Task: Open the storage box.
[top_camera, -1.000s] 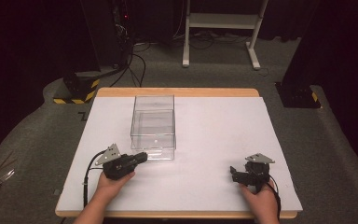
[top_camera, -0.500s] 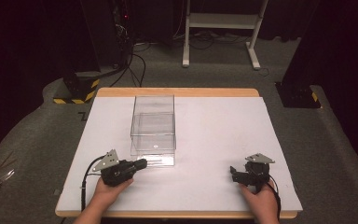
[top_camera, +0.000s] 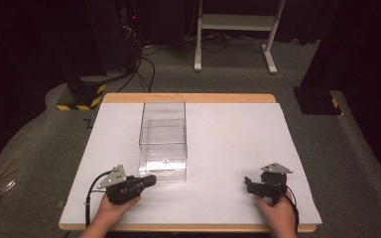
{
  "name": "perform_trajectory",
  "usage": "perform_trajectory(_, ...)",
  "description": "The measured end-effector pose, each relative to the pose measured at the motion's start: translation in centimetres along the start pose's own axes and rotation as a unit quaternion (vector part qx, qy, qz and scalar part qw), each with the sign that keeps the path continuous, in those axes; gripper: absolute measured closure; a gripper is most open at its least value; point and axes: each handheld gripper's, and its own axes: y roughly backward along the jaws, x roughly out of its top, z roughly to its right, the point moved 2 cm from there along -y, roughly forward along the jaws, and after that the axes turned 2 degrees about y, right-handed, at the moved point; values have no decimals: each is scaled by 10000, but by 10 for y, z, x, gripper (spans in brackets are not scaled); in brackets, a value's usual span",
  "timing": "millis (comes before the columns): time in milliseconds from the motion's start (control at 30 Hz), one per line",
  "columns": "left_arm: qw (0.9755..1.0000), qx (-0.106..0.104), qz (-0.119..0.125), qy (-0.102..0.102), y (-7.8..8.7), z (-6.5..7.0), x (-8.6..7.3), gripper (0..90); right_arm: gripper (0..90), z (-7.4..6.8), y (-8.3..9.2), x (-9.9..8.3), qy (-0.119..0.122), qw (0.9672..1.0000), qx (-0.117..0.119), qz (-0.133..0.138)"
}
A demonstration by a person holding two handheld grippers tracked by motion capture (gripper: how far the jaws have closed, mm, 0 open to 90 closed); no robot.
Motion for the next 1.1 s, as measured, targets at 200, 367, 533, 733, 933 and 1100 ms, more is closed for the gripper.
perform_trajectory(200,9999,-91,-65,-52,4,7,-3,843,103,0,0,0,-1,10000,0,1)
perform_trajectory(367,9999,-124,-82,-39,7,11,-7,843,104,0,0,0,-8,10000,-1,-3)
perform_trajectory(533,9998,-144,-105,-45,11,13,-8,842,104,0,0,0,-6,10000,-2,-1)
perform_trajectory(733,9997,-209,-134,-52,16,18,-10,842,104,0,0,0,-5,10000,-3,-1)
perform_trajectory(933,9996,-265,-130,-52,19,23,-13,843,104,0,0,0,-6,10000,-2,-2)
perform_trajectory(1100,9995,-296,-98,-48,21,25,-15,843,105,0,0,0,-6,10000,-2,-2)
